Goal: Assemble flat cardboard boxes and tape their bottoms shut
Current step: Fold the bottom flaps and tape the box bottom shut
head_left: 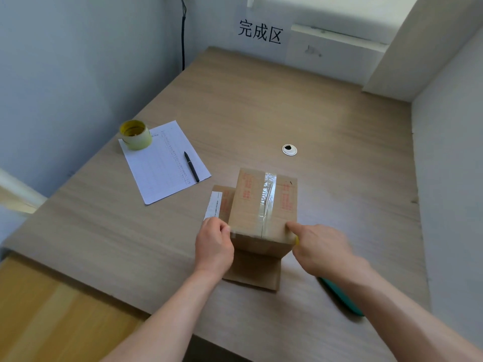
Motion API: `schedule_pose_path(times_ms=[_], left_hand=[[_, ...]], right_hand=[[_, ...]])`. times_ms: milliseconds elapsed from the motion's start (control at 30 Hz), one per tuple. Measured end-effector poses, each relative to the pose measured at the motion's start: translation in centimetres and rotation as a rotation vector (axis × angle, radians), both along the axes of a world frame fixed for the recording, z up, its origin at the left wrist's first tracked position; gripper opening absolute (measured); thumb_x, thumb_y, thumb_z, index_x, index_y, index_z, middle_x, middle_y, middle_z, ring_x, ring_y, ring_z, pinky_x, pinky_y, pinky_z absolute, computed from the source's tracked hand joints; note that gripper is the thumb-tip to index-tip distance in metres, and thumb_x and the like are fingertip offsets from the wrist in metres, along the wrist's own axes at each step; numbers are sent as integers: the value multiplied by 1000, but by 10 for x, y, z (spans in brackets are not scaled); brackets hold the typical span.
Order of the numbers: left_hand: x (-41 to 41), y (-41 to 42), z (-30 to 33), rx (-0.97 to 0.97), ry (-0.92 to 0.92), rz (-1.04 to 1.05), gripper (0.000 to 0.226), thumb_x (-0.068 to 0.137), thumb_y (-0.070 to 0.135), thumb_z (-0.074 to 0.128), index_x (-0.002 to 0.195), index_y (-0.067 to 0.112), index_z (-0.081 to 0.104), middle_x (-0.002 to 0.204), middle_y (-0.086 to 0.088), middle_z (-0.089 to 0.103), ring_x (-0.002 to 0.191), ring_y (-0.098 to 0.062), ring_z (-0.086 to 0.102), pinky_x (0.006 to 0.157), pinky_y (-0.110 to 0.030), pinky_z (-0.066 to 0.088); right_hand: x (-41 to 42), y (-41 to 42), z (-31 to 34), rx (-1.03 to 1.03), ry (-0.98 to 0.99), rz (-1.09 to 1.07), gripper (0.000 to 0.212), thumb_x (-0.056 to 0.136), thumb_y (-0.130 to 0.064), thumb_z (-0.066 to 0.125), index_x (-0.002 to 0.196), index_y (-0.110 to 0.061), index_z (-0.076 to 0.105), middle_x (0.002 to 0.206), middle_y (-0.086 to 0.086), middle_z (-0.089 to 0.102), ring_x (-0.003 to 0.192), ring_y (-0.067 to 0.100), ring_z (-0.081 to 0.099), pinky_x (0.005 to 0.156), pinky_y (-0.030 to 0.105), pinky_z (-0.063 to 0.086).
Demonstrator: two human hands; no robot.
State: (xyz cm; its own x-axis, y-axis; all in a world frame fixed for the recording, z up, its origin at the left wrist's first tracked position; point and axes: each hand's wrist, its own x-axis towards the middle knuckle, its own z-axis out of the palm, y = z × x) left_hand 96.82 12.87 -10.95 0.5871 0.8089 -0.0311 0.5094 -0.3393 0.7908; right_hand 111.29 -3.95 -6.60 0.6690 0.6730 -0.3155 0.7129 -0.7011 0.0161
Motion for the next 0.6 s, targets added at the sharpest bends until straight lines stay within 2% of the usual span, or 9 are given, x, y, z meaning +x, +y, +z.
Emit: schedule_pose_path(times_ms=[100, 167, 267, 333, 400, 433, 467, 533, 600], left_hand=[[0, 3, 0, -9, 6, 26, 18, 90, 6, 57, 73, 9, 56, 77, -2, 56, 73, -18, 50, 67, -22, 32], [1, 4, 0, -5, 6, 41, 18, 89, 8, 60, 72, 8, 57, 75, -2, 57, 72, -18, 51, 66, -23, 33], [3, 3, 0, -12, 1, 76, 18, 88, 9, 64, 70, 7, 58, 74, -2, 60, 73, -21, 56, 70, -29, 43], [6, 3, 1, -96, -26, 172, 17, 85, 8, 66, 70, 10, 57, 71, 0, 61, 70, -16, 56, 74, -32, 48], [8, 3, 4, -229, -90, 295, 16, 81, 5, 69, 79, 13, 54, 74, 4, 61, 69, -6, 56, 79, -34, 51], [10, 3, 7, -217, -113, 300, 18, 80, 4, 68, 87, 15, 55, 81, 5, 63, 73, -5, 58, 81, -35, 51], [11, 4, 9, -108, -118, 234, 24, 81, 4, 66, 99, 17, 58, 93, 4, 63, 81, -9, 60, 82, -34, 51], [19, 3, 9, 239, -69, -124, 42, 85, 16, 67, 126, 24, 59, 127, -2, 55, 112, -23, 55, 92, -37, 46], [31, 4, 5, 468, 149, -549, 55, 91, 45, 60, 143, 38, 43, 156, -4, 28, 140, -29, 27, 107, -47, 35]], right_hand=[[0, 4, -1, 28, -4, -22, 38, 86, -30, 42, 124, -38, 44, 103, -3, 66, 91, 27, 63, 62, 36, 45], [-3, 3, -4, 74, -38, -29, 33, 87, -31, 43, 119, -36, 45, 98, -3, 66, 87, 28, 63, 59, 36, 42], [-8, 1, -8, 122, -87, -64, 24, 88, -36, 43, 112, -34, 40, 88, -2, 65, 79, 30, 64, 54, 34, 34], [-11, -2, -10, 144, -74, -85, 26, 88, -41, 46, 111, -36, 35, 86, -2, 64, 78, 29, 63, 53, 33, 34], [-11, -2, -10, 163, -40, -105, 31, 87, -44, 51, 112, -37, 34, 85, -2, 61, 78, 29, 62, 54, 33, 35], [-11, -1, -10, 169, -30, -109, 32, 87, -44, 52, 112, -36, 35, 82, -3, 58, 78, 28, 61, 54, 33, 35], [-10, 0, -9, 171, -26, -109, 32, 86, -44, 53, 111, -36, 35, 80, -3, 54, 77, 28, 60, 54, 33, 35], [-10, 2, -8, 167, -34, -108, 31, 86, -42, 54, 110, -35, 36, 79, -3, 53, 75, 29, 59, 52, 32, 33], [-10, 2, -9, 166, -51, -100, 31, 85, -41, 55, 109, -35, 37, 83, -2, 59, 78, 30, 62, 50, 31, 29]])
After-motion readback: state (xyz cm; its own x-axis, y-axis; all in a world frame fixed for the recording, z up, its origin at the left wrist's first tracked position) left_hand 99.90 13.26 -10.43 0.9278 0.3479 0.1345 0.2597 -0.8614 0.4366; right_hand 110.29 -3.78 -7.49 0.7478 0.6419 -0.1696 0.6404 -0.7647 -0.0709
